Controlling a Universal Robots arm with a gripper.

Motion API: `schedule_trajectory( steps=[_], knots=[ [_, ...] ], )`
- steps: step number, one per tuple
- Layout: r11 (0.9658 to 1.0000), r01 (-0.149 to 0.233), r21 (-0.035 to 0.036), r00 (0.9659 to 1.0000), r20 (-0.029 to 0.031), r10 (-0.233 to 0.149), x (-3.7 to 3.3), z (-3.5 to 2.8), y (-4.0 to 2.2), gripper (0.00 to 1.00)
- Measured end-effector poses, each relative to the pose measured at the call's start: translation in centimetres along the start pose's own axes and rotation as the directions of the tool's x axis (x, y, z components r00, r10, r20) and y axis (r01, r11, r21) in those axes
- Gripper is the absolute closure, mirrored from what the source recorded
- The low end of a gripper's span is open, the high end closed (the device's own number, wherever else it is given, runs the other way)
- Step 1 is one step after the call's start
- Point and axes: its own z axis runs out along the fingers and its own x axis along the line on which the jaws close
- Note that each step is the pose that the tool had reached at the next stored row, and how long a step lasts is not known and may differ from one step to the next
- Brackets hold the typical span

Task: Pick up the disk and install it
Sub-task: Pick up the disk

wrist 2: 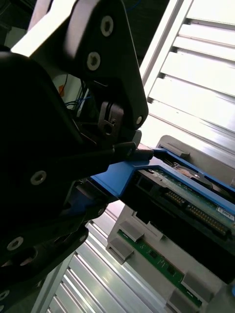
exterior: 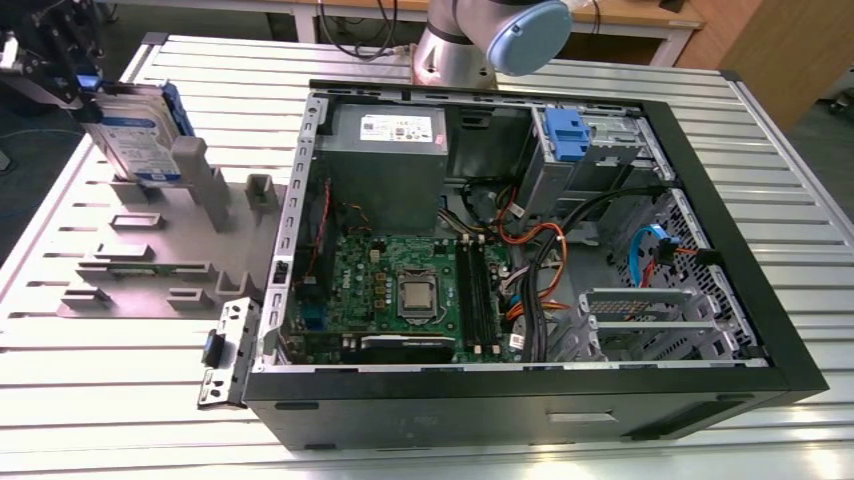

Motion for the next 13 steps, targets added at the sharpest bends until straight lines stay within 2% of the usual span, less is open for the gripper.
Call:
schedule_trajectory(
  steps=[13],
  knots=[
    [1.0000, 0.000, 0.0000, 1.0000, 0.0000, 0.000, -0.01, -0.50, 0.02, 0.64]
  ],
)
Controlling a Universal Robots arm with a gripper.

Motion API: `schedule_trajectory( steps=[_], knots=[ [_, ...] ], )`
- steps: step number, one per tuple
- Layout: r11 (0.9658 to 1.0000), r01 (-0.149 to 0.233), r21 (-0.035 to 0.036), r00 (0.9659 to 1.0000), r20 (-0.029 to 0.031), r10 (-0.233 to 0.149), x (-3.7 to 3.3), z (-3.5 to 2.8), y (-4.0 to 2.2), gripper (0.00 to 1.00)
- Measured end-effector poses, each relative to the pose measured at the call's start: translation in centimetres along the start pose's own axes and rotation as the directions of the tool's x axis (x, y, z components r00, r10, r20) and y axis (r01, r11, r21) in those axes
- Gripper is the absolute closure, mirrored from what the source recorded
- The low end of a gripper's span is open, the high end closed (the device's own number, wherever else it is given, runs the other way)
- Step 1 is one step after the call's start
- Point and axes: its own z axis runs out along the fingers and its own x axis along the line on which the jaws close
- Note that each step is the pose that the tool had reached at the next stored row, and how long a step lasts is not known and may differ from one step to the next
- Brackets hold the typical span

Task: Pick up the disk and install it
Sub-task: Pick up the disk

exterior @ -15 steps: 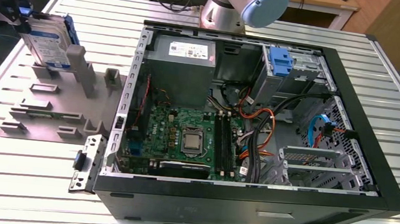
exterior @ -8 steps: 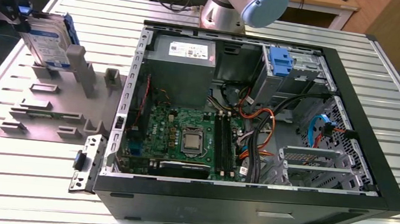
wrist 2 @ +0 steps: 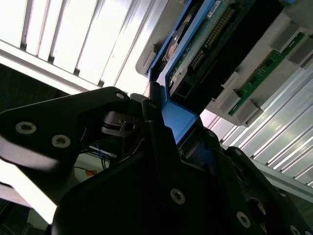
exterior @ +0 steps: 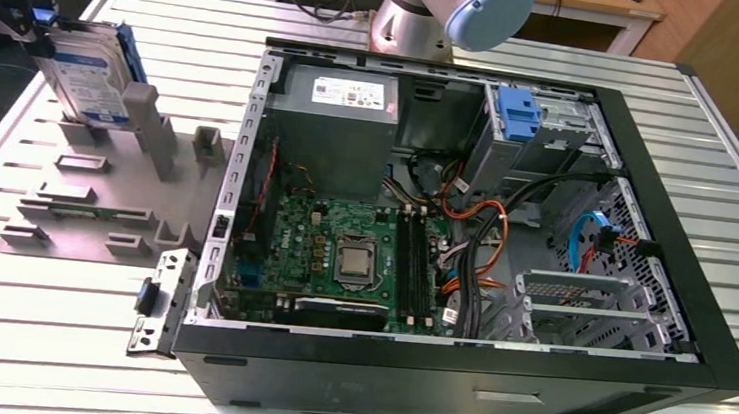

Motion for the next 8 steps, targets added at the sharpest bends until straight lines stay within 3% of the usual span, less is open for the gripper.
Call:
schedule_trajectory(
  steps=[8],
  knots=[
    [1.0000, 0.000, 0.0000, 1.0000, 0.0000, 0.000, 0.00, -0.32, 0.01, 0.64]
  ],
)
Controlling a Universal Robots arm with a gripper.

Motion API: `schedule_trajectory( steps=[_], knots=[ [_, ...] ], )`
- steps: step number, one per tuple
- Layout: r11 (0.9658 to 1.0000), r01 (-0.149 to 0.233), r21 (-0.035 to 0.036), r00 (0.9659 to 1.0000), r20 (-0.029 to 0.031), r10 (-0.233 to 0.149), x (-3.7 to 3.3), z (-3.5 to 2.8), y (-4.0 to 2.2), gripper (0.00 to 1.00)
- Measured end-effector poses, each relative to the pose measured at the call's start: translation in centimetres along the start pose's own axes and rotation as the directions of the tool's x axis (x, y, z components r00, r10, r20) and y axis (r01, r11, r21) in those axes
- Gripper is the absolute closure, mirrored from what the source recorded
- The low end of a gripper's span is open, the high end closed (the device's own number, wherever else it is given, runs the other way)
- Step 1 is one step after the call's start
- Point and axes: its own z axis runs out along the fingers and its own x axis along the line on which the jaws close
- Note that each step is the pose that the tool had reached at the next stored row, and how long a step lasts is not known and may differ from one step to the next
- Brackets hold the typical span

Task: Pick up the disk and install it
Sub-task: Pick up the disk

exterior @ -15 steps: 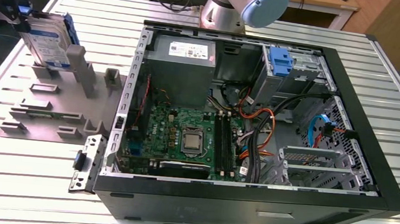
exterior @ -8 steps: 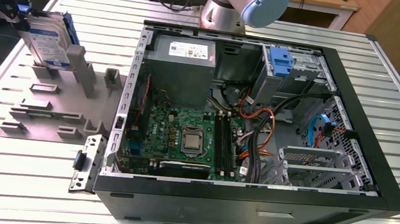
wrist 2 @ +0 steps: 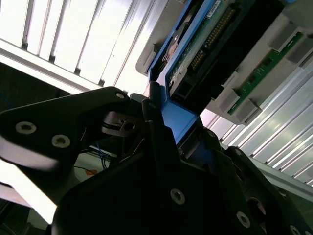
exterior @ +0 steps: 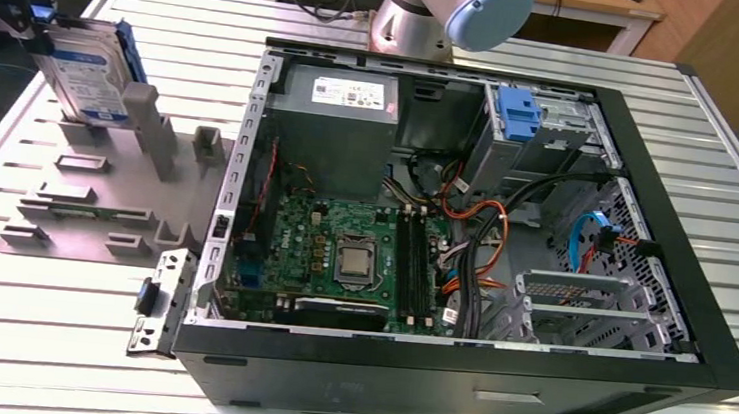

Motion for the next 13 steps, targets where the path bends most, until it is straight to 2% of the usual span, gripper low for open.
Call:
schedule_trajectory(
  steps=[13],
  knots=[
    [1.0000, 0.000, -0.0001, 1.0000, -0.0001, 0.000, 0.00, -0.30, 0.01, 0.64]
  ],
)
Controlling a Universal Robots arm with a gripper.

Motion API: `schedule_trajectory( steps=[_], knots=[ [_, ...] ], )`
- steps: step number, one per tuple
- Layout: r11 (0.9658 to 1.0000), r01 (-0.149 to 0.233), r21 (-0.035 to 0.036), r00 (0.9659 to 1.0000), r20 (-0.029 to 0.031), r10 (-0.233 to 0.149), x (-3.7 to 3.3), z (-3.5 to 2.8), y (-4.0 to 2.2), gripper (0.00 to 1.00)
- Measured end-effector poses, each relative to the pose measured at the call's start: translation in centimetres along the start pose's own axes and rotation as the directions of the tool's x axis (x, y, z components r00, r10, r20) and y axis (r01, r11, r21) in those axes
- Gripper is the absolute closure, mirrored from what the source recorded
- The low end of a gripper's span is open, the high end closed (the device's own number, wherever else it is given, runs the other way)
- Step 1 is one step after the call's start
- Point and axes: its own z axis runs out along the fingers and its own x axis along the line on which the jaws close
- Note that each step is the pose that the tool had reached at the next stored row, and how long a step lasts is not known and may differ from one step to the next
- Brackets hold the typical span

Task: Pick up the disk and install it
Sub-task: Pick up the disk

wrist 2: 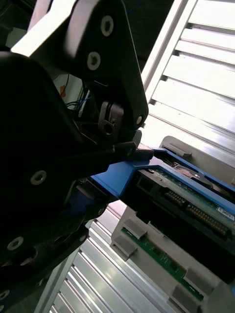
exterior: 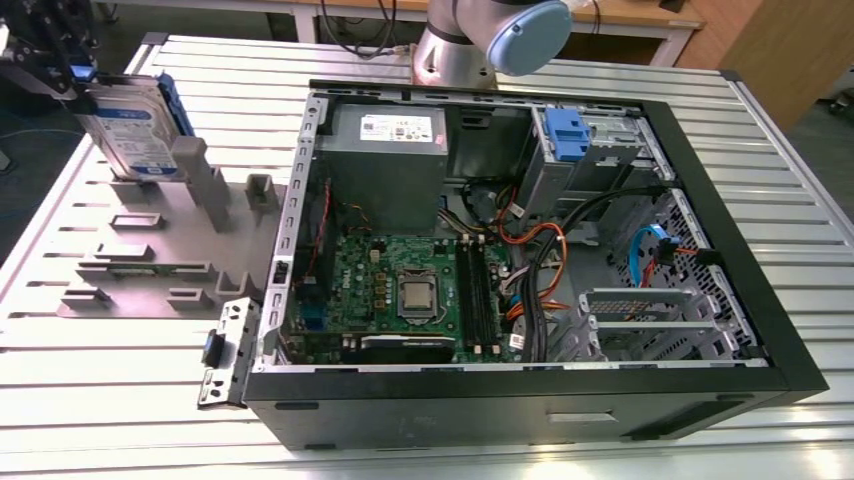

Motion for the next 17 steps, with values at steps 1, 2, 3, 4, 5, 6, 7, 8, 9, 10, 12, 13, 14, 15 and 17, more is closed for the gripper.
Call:
schedule_trajectory(
  steps=[1, 2, 3, 4, 5, 6, 7, 8, 9, 10, 12, 13, 14, 15, 17],
  knots=[
    [1.0000, 0.000, -0.0001, 1.0000, 0.0000, 0.000, 0.00, -0.03, 0.00, 0.64],
    [1.0000, 0.000, -0.0001, 1.0000, 0.0000, 0.000, 0.00, -0.07, 0.00, 0.64],
    [1.0000, 0.000, 0.0002, 1.0000, 0.0001, 0.000, 0.00, -0.10, 0.00, 0.64],
    [1.0000, 0.000, 0.0001, 1.0000, 0.0001, 0.000, 0.00, -0.14, 0.00, 0.64],
    [1.0000, 0.000, 0.0002, 1.0000, 0.0001, 0.000, 0.00, -0.17, 0.00, 0.64],
    [1.0000, 0.000, 0.0001, 1.0000, 0.0001, 0.000, 0.00, -0.20, 0.00, 0.64],
    [1.0000, 0.000, 0.0000, 1.0000, 0.0000, 0.000, 0.00, -0.24, 0.01, 0.64],
    [1.0000, 0.000, 0.0000, 1.0000, 0.0000, 0.000, 0.00, -0.30, 0.01, 0.64],
    [1.0000, 0.000, 0.0000, 1.0000, 0.0000, 0.000, -0.01, -0.34, 0.01, 0.64],
    [1.0000, 0.000, 0.0001, 1.0000, 0.0001, 0.000, -0.01, -0.38, 0.01, 0.64],
    [1.0000, 0.000, 0.0001, 1.0000, 0.0001, 0.000, -0.01, -0.46, 0.01, 0.64],
    [1.0000, 0.000, 0.0001, 1.0000, 0.0000, 0.000, -0.01, -0.50, 0.01, 0.64],
    [1.0000, 0.000, 0.0002, 1.0000, 0.0001, 0.000, -0.01, -0.54, 0.02, 0.64],
    [1.0000, 0.000, 0.0002, 1.0000, 0.0001, 0.000, -0.01, -0.57, 0.02, 0.64],
    [1.0000, 0.000, 0.0002, 1.0000, 0.0001, 0.000, -0.01, -0.64, 0.02, 0.64]
  ],
)
